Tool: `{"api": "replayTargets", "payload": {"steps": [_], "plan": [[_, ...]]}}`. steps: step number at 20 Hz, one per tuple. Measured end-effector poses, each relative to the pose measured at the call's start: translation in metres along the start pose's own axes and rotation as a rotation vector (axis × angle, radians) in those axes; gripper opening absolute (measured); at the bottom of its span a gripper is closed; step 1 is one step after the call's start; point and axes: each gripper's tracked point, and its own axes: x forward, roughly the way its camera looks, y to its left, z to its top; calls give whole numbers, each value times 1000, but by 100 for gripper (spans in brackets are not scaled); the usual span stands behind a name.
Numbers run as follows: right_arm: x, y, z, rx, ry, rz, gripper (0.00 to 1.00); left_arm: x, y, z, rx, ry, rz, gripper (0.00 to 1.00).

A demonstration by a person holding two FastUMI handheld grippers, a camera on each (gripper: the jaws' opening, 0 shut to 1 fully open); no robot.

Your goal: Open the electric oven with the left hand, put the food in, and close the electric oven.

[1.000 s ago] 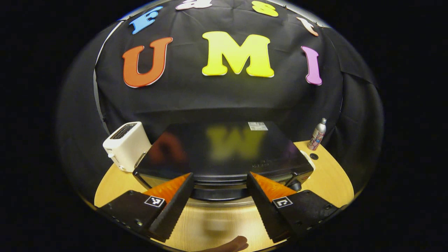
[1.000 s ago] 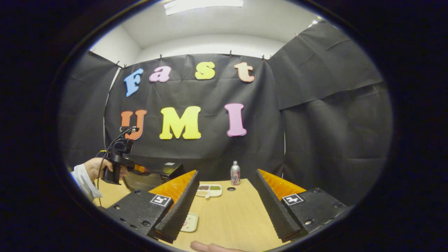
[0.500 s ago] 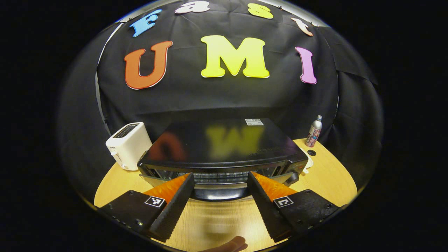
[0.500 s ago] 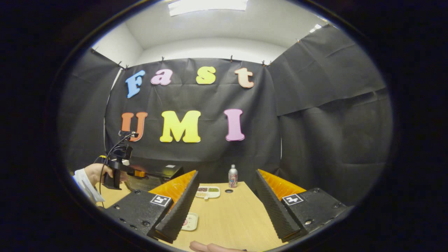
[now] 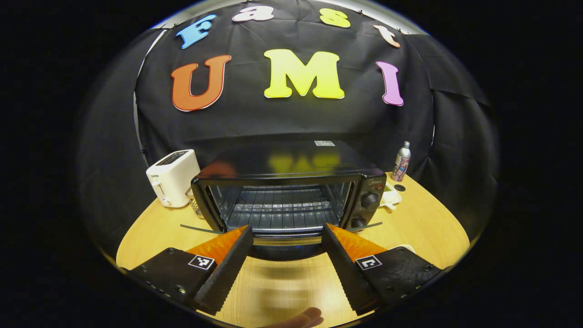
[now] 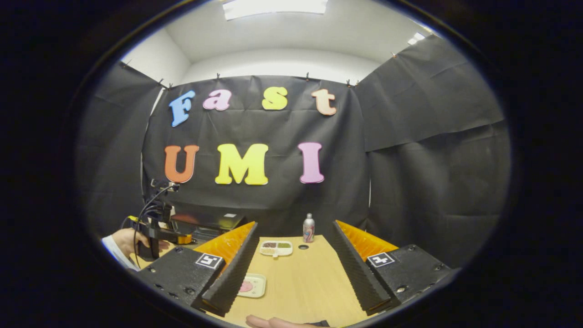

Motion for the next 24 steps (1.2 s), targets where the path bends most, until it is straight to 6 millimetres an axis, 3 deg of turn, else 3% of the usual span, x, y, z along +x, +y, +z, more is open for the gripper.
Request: {"api": "replayTargets", "payload": {"steps": [6, 14, 22, 24], "plan": [[1, 5, 8, -26, -8, -11, 95, -15, -1, -35, -4, -20, 2, 96], [10, 15, -6, -30, 34, -2, 96, -21, -2, -87, -7, -2, 4, 96], [33, 23, -45, -26, 156, 18, 100, -13, -5, -140, -50, 106, 2, 96], [42, 24, -59, -33, 203, 21, 96, -14, -3, -138, -45, 87, 2, 96]]}}
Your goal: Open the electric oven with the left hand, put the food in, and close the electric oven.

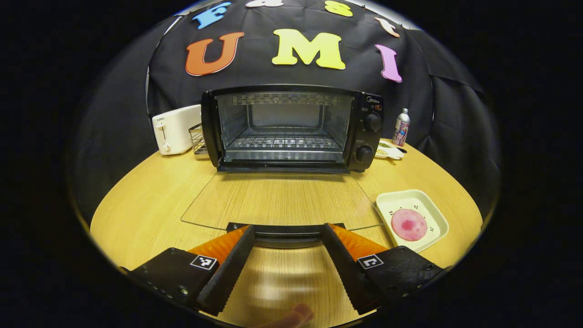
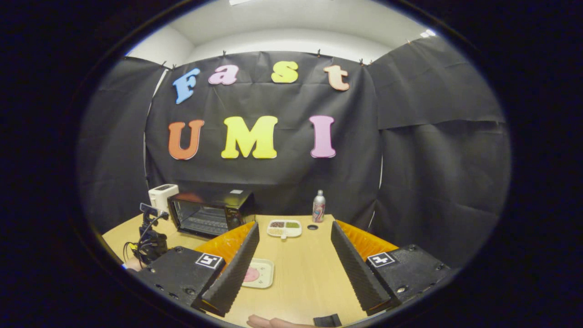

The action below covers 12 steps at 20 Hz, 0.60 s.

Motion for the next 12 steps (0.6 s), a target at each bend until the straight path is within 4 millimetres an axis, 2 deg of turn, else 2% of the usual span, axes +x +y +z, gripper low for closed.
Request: {"api": "replayTargets", "payload": {"steps": [3, 6, 7, 8, 9, 12], "plan": [[24, -3, -18, -16, 67, -10, 96, 0, 1, 1, 4, 0, 0, 95], [47, -9, -42, -20, 153, -33, 96, -13, 15, 10, 2, -21, 55, 96], [55, -10, -51, -17, 185, -32, 96, -22, 16, 17, -3, -43, 60, 96], [65, -11, -58, -7, 219, -36, 100, -33, 14, 26, -11, -68, 46, 100], [73, -11, -72, -9, 268, -28, 96, -47, 13, 36, -17, -97, 33, 96], [96, -5, -107, -20, 434, 19, 96, -88, 18, 66, -21, -196, 38, 96]]}}
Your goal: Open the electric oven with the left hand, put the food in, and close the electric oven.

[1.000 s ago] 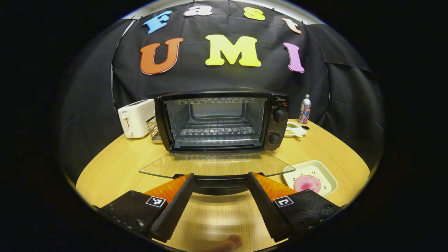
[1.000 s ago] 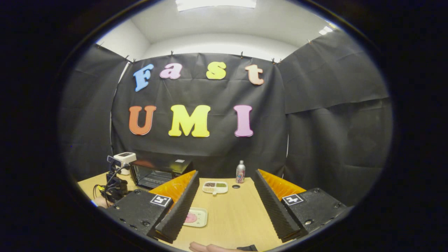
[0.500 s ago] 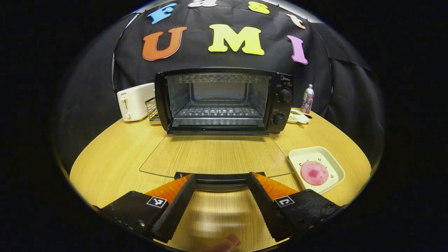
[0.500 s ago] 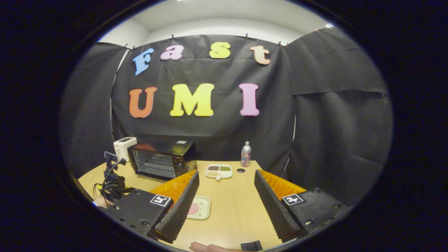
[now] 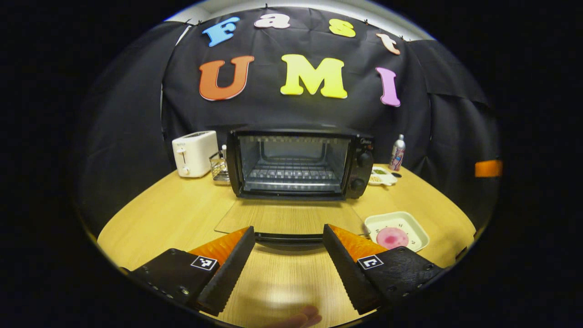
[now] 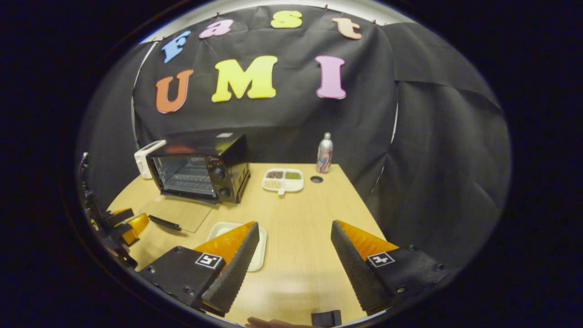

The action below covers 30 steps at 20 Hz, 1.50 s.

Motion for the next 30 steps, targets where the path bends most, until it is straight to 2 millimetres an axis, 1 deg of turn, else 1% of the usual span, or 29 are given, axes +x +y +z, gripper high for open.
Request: {"api": "replayTargets", "payload": {"steps": [2, 3, 4, 6, 8, 10, 12, 14, 15, 16, 18, 19, 20, 21, 22, 23, 24, 26, 27, 28, 29, 30], "plan": [[21, 3, -9, 0, 91, 30, 96, -25, 3, 24, -5, -72, 5, 96], [29, 7, -18, 3, 142, 50, 100, -37, 1, 33, -4, -104, -1, 95], [37, 11, -26, 9, 192, 70, 96, -48, 0, 43, 5, -133, -5, 96], [57, 14, -41, 23, 285, 90, 96, -71, 4, 62, 26, -192, 5, 95], [68, 18, -52, 43, 352, 105, 96, -92, 9, 83, 40, -260, 24, 95], [80, 25, -62, 73, 413, 132, 87, -111, 9, 94, 41, -298, 25, 95], [93, 31, -69, 83, 459, 151, 84, -124, 7, 104, 41, -329, 27, 95], [106, 38, -75, 105, 502, 163, 78, -135, 13, 115, 45, -362, 49, 95], [113, 41, -79, 114, 522, 174, 73, -138, 17, 117, 40, -372, 66, 95], [119, 45, -83, 125, 541, 183, 71, -141, 18, 119, 35, -381, 70, 95], [129, 56, -90, 139, 578, 219, 63, -143, 21, 122, 21, -388, 74, 95], [131, 62, -96, 149, 614, 240, 57, -143, 22, 122, 16, -386, 73, 95], [135, 66, -102, 162, 653, 260, 53, -142, 22, 121, 12, -377, 74, 95], [136, 70, -105, 166, 697, 281, 52, -141, 23, 120, 11, -372, 79, 95], [152, 67, -109, 168, 694, 260, 39, -140, 23, 119, 15, -369, 84, 95], [153, 68, -126, 203, 715, 288, 20, -141, 22, 117, 22, -364, 88, 95], [146, 62, -103, 217, 723, 315, 2, -141, 21, 117, 28, -365, 91, 95], [144, 59, -100, 267, 729, 355, 1, -144, 19, 118, 32, -369, 99, 95], [145, 62, -101, 297, 731, 372, 4, -144, 18, 119, 30, -371, 101, 95], [145, 62, -102, 325, 729, 385, 2, -145, 17, 120, 25, -372, 103, 95], [144, 64, -102, 357, 727, 396, 4, -147, 15, 121, 23, -373, 99, 95], [142, 63, -103, 381, 726, 405, 4, -148, 13, 121, 24, -371, 92, 95]]}}
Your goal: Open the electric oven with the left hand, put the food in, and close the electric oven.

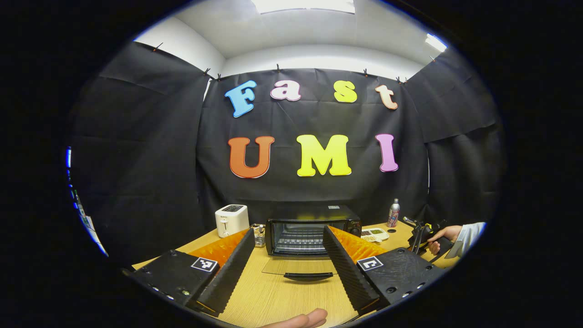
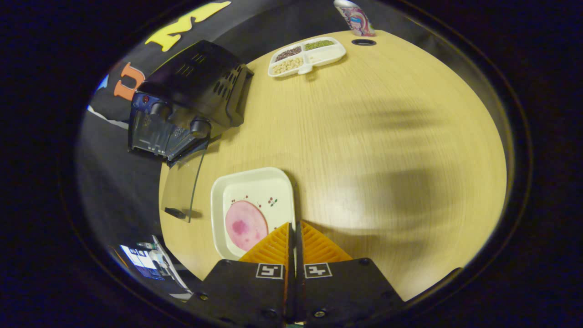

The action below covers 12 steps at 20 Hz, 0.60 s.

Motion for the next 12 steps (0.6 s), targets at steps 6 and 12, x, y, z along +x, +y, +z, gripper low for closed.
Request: {"api": "replayTargets", "payload": {"steps": [6, 12], "plan": [[-35, -17, -3, 60, -66, 55, 1, -10, -6, 2, 30, -2, -15, 95], [-78, -10, -2, 71, -134, 83, 1, -20, -2, 2, 35, 1, -25, 95]]}}
